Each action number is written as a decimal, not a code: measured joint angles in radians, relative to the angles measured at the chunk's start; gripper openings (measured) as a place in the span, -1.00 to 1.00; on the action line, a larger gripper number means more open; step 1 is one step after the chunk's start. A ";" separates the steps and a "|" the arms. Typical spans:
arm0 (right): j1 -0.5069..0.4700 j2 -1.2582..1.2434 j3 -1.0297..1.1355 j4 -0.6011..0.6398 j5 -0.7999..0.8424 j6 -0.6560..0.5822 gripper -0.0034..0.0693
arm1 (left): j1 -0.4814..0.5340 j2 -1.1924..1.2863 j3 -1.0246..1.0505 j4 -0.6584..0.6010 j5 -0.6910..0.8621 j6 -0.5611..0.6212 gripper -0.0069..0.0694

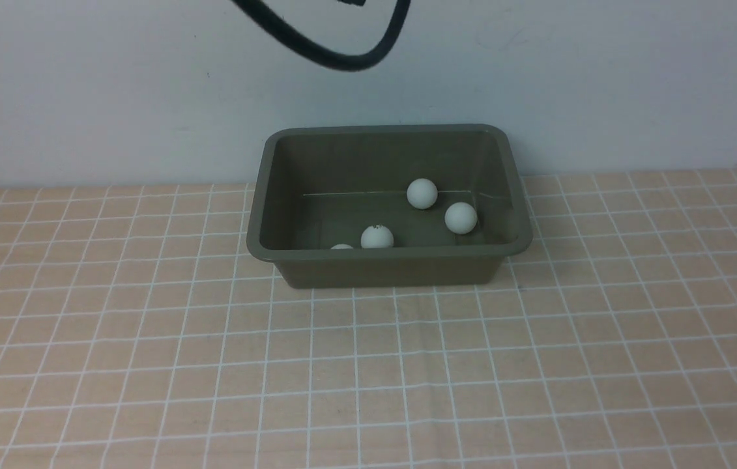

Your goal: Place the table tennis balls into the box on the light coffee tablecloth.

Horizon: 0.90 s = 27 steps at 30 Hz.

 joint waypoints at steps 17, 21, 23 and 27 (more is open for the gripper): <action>0.000 0.000 0.000 0.000 0.002 0.000 -0.94 | 0.000 -0.193 0.097 0.346 -0.154 -0.081 -1.00; 0.000 0.000 0.000 0.000 0.002 0.000 -0.94 | 0.000 -0.353 0.232 0.478 -0.183 -0.098 -1.00; 0.000 0.000 0.000 0.000 0.002 0.000 -0.94 | 0.000 -0.407 0.295 0.520 -0.195 -0.120 -1.00; 0.000 0.000 0.000 0.000 0.002 0.000 -0.94 | 0.028 -0.609 0.603 0.659 -0.283 -0.272 -1.00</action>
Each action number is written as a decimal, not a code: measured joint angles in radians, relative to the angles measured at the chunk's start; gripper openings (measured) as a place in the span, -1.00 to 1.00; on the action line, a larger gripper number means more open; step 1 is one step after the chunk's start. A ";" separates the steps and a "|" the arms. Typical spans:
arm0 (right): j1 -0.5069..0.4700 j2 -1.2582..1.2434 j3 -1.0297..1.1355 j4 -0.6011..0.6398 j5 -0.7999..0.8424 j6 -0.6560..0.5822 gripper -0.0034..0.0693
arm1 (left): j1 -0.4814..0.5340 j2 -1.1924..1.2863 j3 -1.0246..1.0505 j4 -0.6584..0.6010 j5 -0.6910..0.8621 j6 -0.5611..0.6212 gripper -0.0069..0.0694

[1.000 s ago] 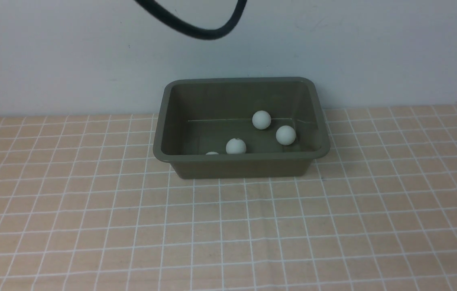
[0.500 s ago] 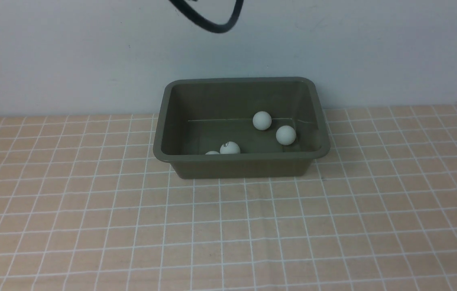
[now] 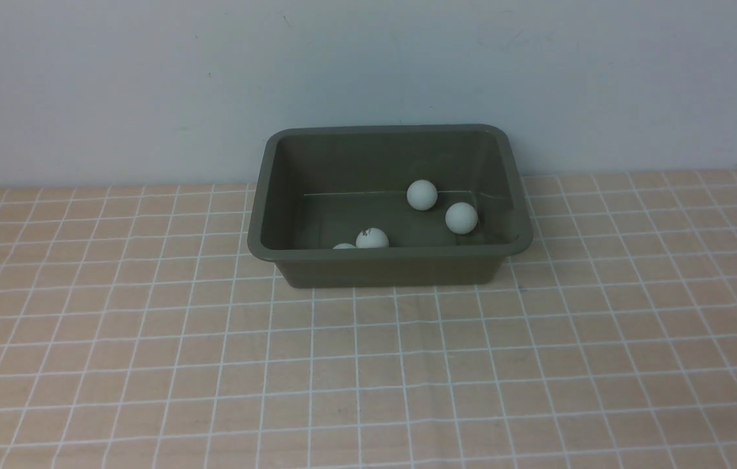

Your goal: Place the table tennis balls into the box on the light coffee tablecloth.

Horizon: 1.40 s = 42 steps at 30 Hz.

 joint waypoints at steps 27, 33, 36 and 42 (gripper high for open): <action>0.000 0.000 0.000 0.000 0.000 0.000 -0.94 | 0.528 -1.053 1.524 0.091 -0.664 -0.504 -1.00; 0.000 0.000 0.000 0.000 0.000 0.000 -0.94 | 0.528 -1.102 1.594 0.093 -0.662 -0.526 -1.00; 0.000 0.000 0.000 0.000 0.000 0.000 -0.94 | 0.528 -1.103 1.609 0.093 -0.662 -0.546 -1.00; 0.000 0.000 0.000 0.000 0.000 0.000 -0.94 | 0.528 -1.103 1.615 0.094 -0.668 -0.554 -1.00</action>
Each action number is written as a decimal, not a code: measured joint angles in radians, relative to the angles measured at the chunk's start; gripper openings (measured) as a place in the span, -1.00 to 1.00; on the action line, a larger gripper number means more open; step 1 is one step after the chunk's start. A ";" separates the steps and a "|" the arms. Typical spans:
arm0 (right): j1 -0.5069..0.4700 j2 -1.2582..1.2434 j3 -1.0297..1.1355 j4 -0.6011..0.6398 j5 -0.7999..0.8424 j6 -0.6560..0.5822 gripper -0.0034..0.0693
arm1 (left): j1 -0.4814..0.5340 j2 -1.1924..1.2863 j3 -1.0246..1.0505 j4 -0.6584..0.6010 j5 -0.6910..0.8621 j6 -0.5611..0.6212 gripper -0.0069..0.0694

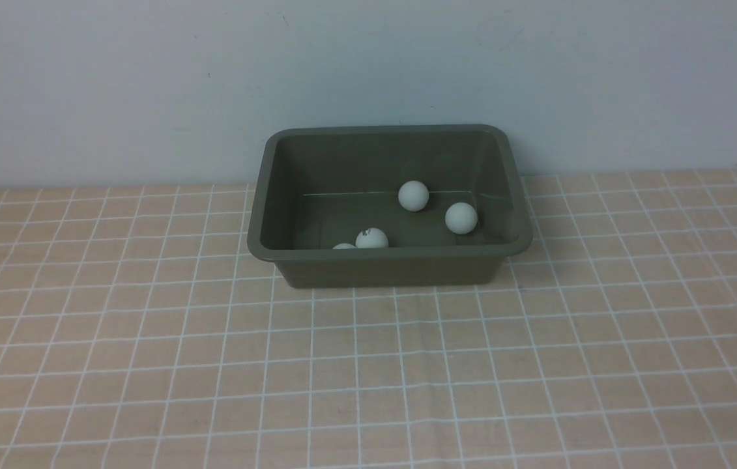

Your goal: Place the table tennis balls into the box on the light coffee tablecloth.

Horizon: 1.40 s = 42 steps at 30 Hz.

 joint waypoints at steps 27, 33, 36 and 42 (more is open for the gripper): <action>0.000 0.000 0.000 0.000 0.003 0.000 -0.94 | 0.000 0.000 0.005 -0.651 0.005 1.033 -1.00; 0.000 0.000 0.000 0.000 0.003 0.000 -0.94 | 0.000 0.000 0.005 -0.652 0.006 1.036 -1.00; 0.000 0.000 0.000 0.000 0.003 0.000 -0.94 | 0.000 0.000 0.005 -0.652 0.006 1.036 -1.00; 0.000 0.000 0.000 0.000 0.004 0.000 -0.94 | 0.000 0.000 0.005 -0.652 0.006 1.036 -1.00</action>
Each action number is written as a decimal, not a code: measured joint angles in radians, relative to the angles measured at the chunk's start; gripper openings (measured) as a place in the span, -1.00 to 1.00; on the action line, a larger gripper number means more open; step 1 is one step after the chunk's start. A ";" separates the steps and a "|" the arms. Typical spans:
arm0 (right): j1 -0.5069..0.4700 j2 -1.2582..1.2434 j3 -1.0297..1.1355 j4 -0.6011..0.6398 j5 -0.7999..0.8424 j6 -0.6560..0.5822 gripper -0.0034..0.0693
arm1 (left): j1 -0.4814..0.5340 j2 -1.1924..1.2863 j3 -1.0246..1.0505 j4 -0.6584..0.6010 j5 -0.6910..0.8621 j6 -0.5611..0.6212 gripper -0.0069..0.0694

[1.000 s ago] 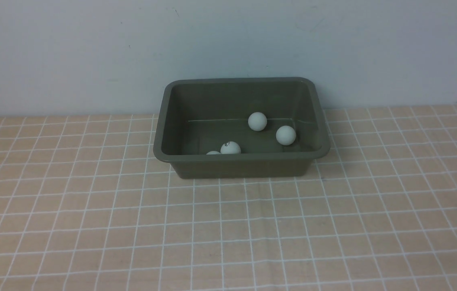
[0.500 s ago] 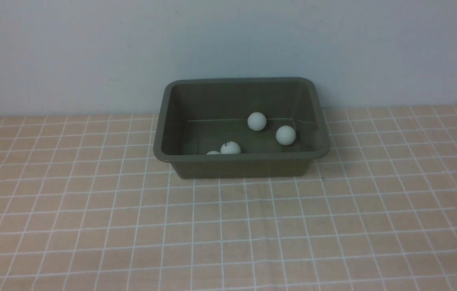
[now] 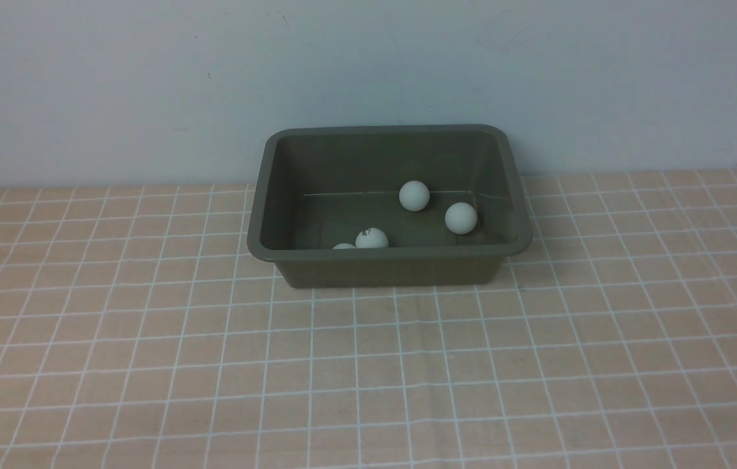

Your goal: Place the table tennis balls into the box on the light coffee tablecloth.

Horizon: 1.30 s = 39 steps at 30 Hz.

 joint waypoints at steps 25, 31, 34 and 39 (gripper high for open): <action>-0.344 -0.105 0.555 0.023 -1.118 0.133 -0.94 | 0.000 -0.001 0.000 0.000 0.000 0.001 -1.00; -0.344 -0.105 0.556 0.023 -1.038 0.167 -0.94 | 0.000 -0.001 0.001 0.000 0.000 0.001 -1.00; -0.344 -0.105 0.557 0.024 -0.964 0.204 -0.94 | 0.000 -0.001 0.002 0.000 0.000 0.001 -1.00; -0.344 -0.105 0.558 0.027 -0.920 0.239 -0.94 | 0.000 -0.001 0.002 0.000 0.000 0.001 -1.00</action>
